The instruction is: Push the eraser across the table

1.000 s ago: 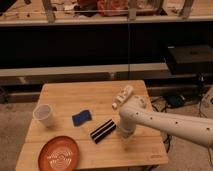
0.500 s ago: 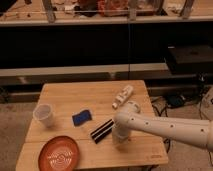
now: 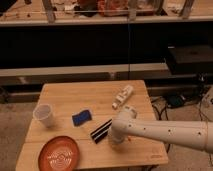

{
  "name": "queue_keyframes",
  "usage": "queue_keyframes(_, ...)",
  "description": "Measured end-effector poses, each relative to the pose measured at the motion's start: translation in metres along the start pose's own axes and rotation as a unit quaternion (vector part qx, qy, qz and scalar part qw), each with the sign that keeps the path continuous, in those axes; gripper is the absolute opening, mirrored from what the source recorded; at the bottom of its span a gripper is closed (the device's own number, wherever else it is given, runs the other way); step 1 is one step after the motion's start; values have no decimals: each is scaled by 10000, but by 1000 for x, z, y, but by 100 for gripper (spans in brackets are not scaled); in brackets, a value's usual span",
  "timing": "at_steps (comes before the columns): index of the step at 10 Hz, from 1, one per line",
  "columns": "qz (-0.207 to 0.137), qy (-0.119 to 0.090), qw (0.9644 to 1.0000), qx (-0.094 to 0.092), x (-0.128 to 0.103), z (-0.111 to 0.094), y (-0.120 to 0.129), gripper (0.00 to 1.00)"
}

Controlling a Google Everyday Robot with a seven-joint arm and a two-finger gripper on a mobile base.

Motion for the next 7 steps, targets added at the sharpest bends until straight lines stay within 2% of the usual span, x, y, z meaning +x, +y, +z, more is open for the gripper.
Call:
queue_keyframes(3, -54, 45, 10000, 64, -1, 1, -15, 2)
queue_keyframes(4, -22, 196, 9998, 65, 3, 4, -23, 8)
queue_keyframes(5, -56, 301, 9995, 66, 6, 5, -31, 9)
queue_keyframes(7, -63, 228, 9997, 60, 7, 4, -33, 1)
